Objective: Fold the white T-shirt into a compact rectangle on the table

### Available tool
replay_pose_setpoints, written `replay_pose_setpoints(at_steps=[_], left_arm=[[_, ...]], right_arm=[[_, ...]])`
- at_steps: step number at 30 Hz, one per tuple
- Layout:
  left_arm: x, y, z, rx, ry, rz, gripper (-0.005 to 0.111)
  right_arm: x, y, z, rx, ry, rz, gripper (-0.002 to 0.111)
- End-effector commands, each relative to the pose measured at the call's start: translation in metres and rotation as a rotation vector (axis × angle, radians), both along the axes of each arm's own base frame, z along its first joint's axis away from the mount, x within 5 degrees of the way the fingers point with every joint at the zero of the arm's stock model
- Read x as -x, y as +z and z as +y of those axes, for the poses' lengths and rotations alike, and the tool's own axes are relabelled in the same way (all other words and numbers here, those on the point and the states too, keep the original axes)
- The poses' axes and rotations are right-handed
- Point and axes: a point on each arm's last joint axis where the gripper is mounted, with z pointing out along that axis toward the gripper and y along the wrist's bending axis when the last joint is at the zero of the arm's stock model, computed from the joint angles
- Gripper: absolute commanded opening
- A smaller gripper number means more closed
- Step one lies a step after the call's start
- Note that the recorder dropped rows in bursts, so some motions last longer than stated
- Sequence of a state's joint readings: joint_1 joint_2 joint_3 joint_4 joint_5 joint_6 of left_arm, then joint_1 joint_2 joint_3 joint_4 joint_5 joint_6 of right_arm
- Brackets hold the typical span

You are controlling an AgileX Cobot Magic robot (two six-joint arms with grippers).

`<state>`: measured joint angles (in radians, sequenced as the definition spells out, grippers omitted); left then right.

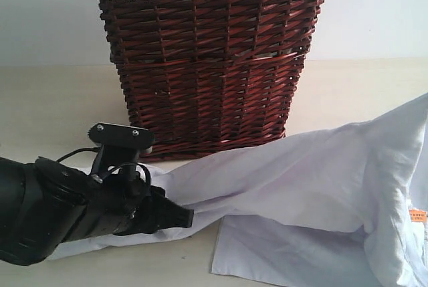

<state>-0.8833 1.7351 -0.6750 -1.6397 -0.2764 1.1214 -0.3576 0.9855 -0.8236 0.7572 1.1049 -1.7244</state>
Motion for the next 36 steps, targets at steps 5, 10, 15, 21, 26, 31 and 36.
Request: replay_pose_setpoints(at_steps=[5,10,15,21,26,31,36], left_arm=[[0.005,0.031,-0.005,0.138,-0.053,-0.02,0.036],[0.014,0.026,-0.015,0.208,-0.133,0.075,0.055],[0.018,0.032,-0.018,0.294,-0.101,0.126,0.071],[0.022,0.042,-0.011,0.295,-0.061,0.081,0.068],[0.023,0.015,-0.011,0.223,-0.012,0.139,0.066],[0.017,-0.005,-0.009,0.119,-0.005,0.136,0.066],[0.008,-0.001,-0.02,0.14,-0.004,0.114,0.063]], right_arm=[[0.001,0.004,0.0,0.0,-0.003,-0.013,0.0],[0.001,0.004,0.0,0.001,-0.001,-0.014,0.0],[0.001,0.004,0.0,0.001,-0.001,-0.014,0.0],[0.001,0.004,0.0,0.001,-0.001,-0.014,0.0],[0.001,0.004,0.0,0.001,-0.001,-0.014,0.0],[0.001,0.004,0.0,0.001,-0.001,-0.014,0.0],[0.001,0.004,0.0,0.001,-0.001,-0.014,0.0]])
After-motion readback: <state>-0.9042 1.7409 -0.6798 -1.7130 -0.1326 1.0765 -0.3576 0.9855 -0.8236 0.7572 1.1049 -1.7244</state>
